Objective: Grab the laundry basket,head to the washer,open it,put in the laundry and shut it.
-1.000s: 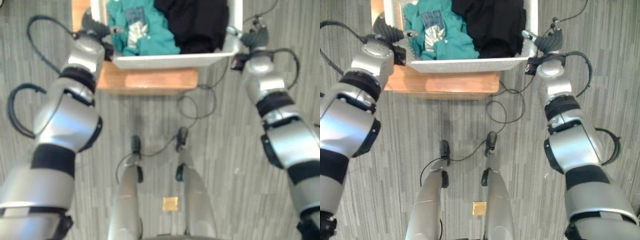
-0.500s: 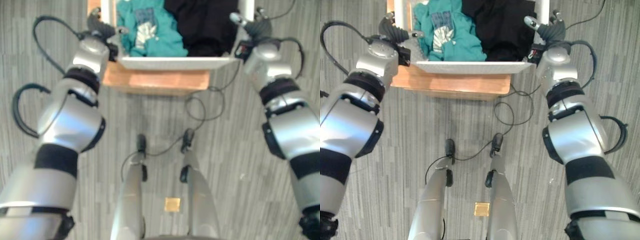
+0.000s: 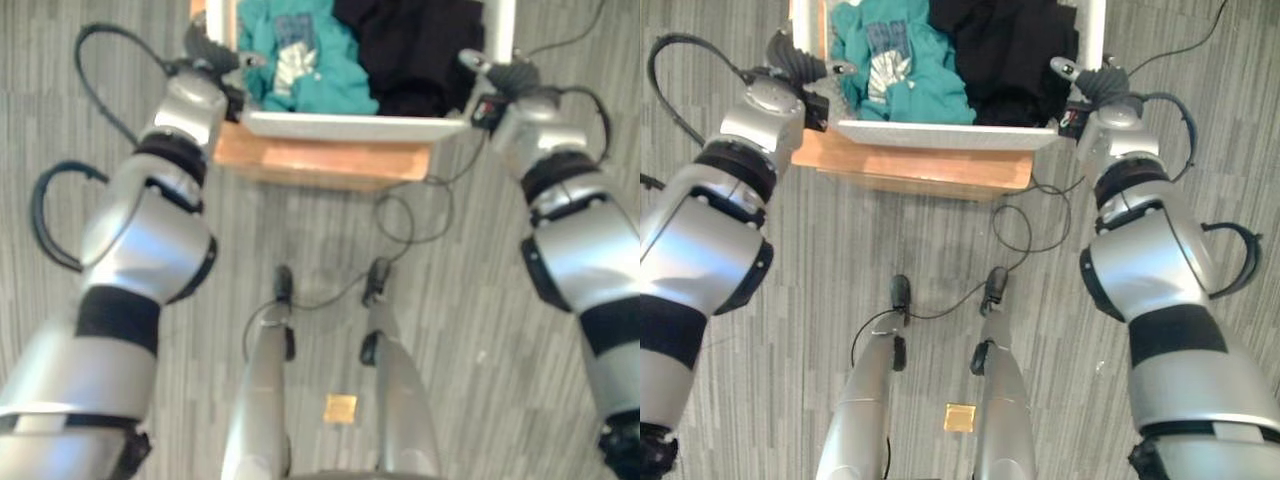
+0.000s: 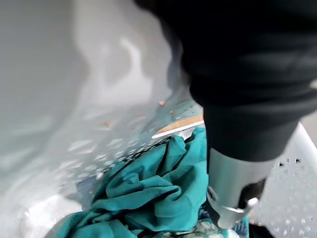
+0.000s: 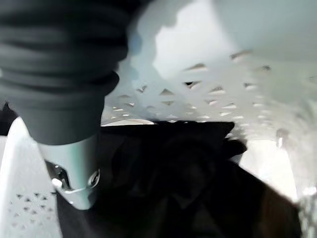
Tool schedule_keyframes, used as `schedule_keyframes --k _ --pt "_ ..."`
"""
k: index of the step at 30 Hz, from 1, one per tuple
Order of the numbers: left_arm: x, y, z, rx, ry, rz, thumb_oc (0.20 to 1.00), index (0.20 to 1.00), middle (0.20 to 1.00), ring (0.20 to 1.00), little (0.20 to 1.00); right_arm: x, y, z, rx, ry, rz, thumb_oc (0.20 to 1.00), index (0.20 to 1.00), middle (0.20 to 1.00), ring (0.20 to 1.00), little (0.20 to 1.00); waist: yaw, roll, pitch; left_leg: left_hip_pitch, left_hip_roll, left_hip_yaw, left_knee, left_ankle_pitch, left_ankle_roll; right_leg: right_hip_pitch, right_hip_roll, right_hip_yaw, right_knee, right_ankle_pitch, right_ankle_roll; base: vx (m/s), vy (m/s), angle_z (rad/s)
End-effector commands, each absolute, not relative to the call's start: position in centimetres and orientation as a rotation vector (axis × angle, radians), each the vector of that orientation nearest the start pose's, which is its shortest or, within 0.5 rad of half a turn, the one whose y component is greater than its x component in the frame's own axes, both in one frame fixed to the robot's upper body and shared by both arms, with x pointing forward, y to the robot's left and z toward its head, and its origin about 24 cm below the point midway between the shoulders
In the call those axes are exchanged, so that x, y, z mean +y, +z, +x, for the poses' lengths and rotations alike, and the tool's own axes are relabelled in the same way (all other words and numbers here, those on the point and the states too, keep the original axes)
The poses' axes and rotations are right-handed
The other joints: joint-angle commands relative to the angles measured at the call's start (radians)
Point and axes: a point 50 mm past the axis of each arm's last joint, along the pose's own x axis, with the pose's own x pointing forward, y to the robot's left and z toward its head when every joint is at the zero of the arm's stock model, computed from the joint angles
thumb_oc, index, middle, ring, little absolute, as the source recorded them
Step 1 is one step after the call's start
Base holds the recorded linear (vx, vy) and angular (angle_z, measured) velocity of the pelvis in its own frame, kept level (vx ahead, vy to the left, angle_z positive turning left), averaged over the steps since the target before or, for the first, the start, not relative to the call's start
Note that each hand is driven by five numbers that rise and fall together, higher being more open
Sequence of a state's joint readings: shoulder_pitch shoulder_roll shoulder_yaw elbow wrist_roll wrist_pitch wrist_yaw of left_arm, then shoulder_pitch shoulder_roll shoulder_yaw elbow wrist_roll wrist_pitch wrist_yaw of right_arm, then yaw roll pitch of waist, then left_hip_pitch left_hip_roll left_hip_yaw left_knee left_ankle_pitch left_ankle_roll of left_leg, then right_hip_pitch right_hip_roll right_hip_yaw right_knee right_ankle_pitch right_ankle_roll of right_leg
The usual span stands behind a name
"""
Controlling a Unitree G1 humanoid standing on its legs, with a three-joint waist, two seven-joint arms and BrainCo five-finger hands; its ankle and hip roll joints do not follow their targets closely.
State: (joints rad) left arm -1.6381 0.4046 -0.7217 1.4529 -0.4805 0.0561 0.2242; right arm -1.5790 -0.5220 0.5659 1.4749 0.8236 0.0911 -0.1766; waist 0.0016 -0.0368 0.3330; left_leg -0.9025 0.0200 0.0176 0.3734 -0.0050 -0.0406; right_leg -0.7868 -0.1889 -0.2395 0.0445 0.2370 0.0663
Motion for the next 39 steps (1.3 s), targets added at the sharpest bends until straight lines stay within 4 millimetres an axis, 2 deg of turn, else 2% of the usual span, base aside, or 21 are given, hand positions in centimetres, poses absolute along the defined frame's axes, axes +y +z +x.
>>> schedule_keyframes --k 1,8,15,17,18,19,20,21,22,29,39 --pt "16.8 34.7 42.2 -0.207 0.311 0.593 1.0 1.0 1.0 1.0 1.0 -20.2 33.1 42.2 -0.115 -0.275 -0.073 1.0 1.0 1.0 1.0 1.0 0.02 0.006 0.042 0.087 -0.044 -0.01 -0.137 -0.026 0.007 0.164 -0.04 0.008 -0.017 -0.072 0.109 0.0 -0.009 0.13" --pt "16.2 35.2 42.2 -0.239 0.299 0.61 1.0 1.0 1.0 1.0 1.0 -18.8 34.9 42.1 -0.21 -0.226 0.0 1.0 1.0 1.0 1.0 1.0 0.024 -0.004 0.04 0.082 -0.047 -0.022 -0.135 -0.029 0.011 0.169 -0.039 0.001 -0.018 -0.073 0.11 0.0 -0.003 0.03" --pt "14.7 35.3 42.2 -0.262 0.263 0.642 1.0 1.0 1.0 1.0 1.0 -18.6 34.7 42.1 -0.188 -0.214 -0.028 1.0 1.0 1.0 1.0 1.0 0.033 -0.002 0.039 0.084 -0.053 -0.024 -0.135 -0.034 0.014 0.174 -0.04 -0.004 -0.017 -0.074 0.11 0.0 0.005 0.02" --pt "14.4 35.2 42.3 -0.263 0.249 0.655 1.0 1.0 1.0 1.0 1.0 -18.8 34.4 42.2 -0.168 -0.215 -0.048 0.821 0.821 0.821 0.821 0.821 0.036 -0.002 0.041 0.086 -0.055 -0.025 -0.139 -0.034 0.014 0.176 -0.041 -0.005 -0.019 -0.074 0.109 0.0 0.0 0.0" --pt "14.3 35.2 42.3 -0.265 0.246 0.661 1.0 1.0 1.0 1.0 1.0 -18.9 34.2 42.2 -0.16 -0.216 -0.053 0.784 0.784 0.784 0.784 0.784 0.037 -0.002 0.042 0.085 -0.056 -0.025 -0.138 -0.033 0.014 0.177 -0.041 -0.005 -0.019 -0.074 0.109 0.0 0.0 0.0" --pt "14.3 35.3 42.2 -0.267 0.245 0.666 0.862 0.862 0.862 0.862 0.862 -19.1 34.2 42.2 -0.155 -0.219 -0.057 0.667 0.667 0.667 0.667 0.667 0.038 -0.002 0.043 0.085 -0.056 -0.025 -0.138 -0.033 0.014 0.177 -0.041 -0.006 -0.018 -0.074 0.109 0.0 0.0 0.0" --pt "14.2 35.3 42.2 -0.268 0.241 0.671 0.511 0.511 0.511 0.511 0.511 -19.2 34.1 42.2 -0.15 -0.219 -0.063 0.464 0.464 0.464 0.464 0.464 0.038 -0.002 0.044 0.084 -0.056 -0.026 -0.138 -0.033 0.014 0.177 -0.041 -0.007 -0.018 -0.075 0.109 0.0 0.0 0.0" --pt "14.0 35.5 42.2 -0.273 0.234 0.683 0.363 0.363 0.363 0.363 0.363 -19.4 34.1 42.1 -0.146 -0.225 -0.077 0.278 0.278 0.278 0.278 0.278 0.04 -0.001 0.044 0.084 -0.058 -0.028 -0.139 -0.032 0.015 0.178 -0.042 -0.009 -0.017 -0.076 0.11 0.0 0.0 0.0" --pt "13.8 35.5 42.2 -0.276 0.229 0.689 0.2 0.2 0.2 0.2 0.2 -19.4 34.2 42.1 -0.144 -0.226 -0.085 0.2 0.2 0.2 0.2 0.2 0.041 -0.001 0.045 0.083 -0.059 -0.029 -0.138 -0.032 0.015 0.178 -0.041 -0.009 -0.017 -0.076 0.11 0.0 0.0 0.0" --pt "13.2 36.1 42.1 -0.311 0.223 0.775 0.2 0.2 0.2 0.2 0.2 -19.8 34.2 42.1 -0.146 -0.232 -0.169 0.2 0.2 0.2 0.2 0.2 0.045 -0.002 0.05 0.082 -0.062 -0.031 -0.146 -0.027 0.016 0.175 -0.04 -0.014 -0.015 -0.079 0.108 0.0 -0.002 0.02" --pt "12.4 36.0 42.0 -0.372 0.175 0.789 0.2 0.2 0.2 0.2 0.2 -19.4 34.6 42.1 -0.195 -0.226 -0.312 0.2 0.2 0.2 0.2 0.2 0.042 -0.004 0.057 0.089 -0.063 -0.037 -0.16 -0.018 0.016 0.175 -0.036 -0.016 -0.018 -0.081 0.109 0.0 0.0 0.0"
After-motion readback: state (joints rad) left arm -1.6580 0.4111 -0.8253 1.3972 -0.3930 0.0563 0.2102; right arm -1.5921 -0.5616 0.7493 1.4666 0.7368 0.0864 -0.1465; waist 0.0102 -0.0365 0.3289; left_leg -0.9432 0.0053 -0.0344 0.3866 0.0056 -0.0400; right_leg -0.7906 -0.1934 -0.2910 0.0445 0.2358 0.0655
